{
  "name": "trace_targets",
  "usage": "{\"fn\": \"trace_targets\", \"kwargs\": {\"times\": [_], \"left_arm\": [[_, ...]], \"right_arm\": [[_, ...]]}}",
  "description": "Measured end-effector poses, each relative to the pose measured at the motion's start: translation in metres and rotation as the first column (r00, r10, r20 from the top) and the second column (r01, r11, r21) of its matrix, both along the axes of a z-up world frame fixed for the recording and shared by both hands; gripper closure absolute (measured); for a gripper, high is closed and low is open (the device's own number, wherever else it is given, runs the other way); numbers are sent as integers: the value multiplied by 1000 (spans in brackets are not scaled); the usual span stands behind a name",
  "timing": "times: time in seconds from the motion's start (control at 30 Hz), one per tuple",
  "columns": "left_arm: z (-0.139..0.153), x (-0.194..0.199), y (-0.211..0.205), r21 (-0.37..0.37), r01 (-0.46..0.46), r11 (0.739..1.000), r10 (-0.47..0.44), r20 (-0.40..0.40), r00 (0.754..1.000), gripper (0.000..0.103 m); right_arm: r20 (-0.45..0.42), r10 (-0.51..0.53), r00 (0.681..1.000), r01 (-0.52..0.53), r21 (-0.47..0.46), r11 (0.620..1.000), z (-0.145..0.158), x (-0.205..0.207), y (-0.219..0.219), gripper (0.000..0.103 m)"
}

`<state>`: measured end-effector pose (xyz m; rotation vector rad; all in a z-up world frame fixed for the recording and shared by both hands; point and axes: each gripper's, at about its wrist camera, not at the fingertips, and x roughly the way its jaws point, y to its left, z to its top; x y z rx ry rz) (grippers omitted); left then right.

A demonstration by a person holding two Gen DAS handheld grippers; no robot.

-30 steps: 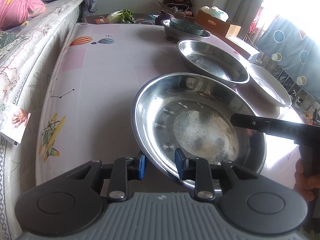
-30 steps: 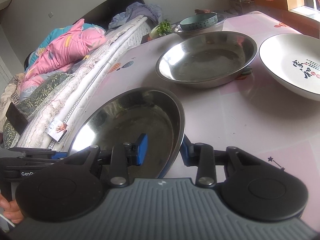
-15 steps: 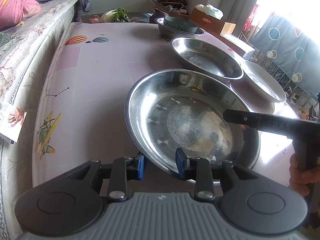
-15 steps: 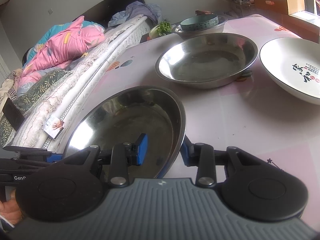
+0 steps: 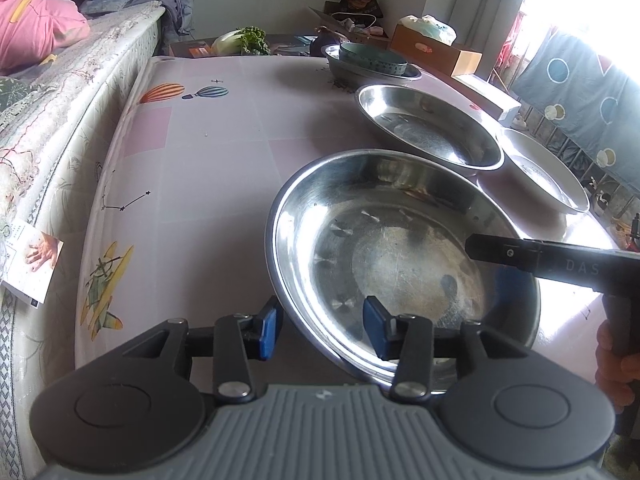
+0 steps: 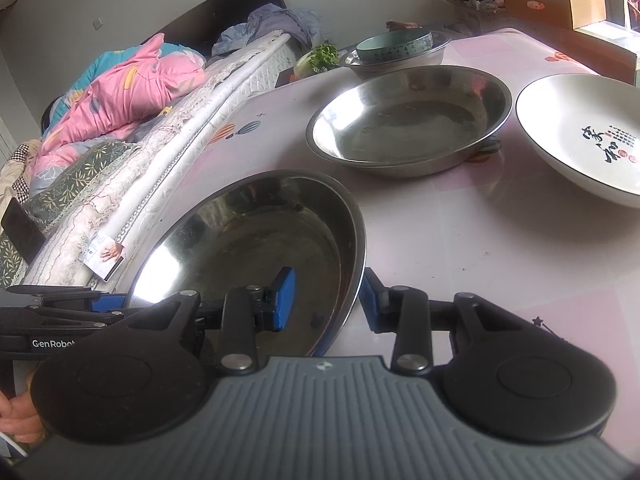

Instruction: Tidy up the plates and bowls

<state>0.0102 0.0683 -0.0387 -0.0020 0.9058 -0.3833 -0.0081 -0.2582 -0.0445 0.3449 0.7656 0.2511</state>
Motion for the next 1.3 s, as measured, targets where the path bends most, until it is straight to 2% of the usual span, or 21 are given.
{"fn": "trace_targets", "kwargs": {"times": [0.23,0.53,0.63,0.8,0.9,1.1,1.3], "left_arm": [[-2,8,-4,8,-7,1000,7,18,1000,58],[-2,14,-9,34,-9,999,8,31,999,55],[-1,11,-11,10,16,1000,-16,7,1000,51],[-1,1,-16,0,62,998,-62,-4,998,51],[-1,2,-19,24,60,998,-60,10,998,51],[-3,6,-32,131,61,989,-66,39,997,51],[-4,11,-36,143,58,988,-64,40,997,50]], "right_arm": [[3,-5,1000,5,0,1000,-1,3,1,68],[17,1,1000,0,-53,999,-1,6,8,70],[16,-2,1000,3,-56,998,-2,3,6,70],[15,-24,1000,25,-41,999,-3,1,-6,70],[15,-34,999,34,-23,999,-4,0,-11,70],[21,-44,999,45,-34,998,-6,-4,-11,71],[34,-31,999,34,-82,996,-6,-4,-3,71]]}}
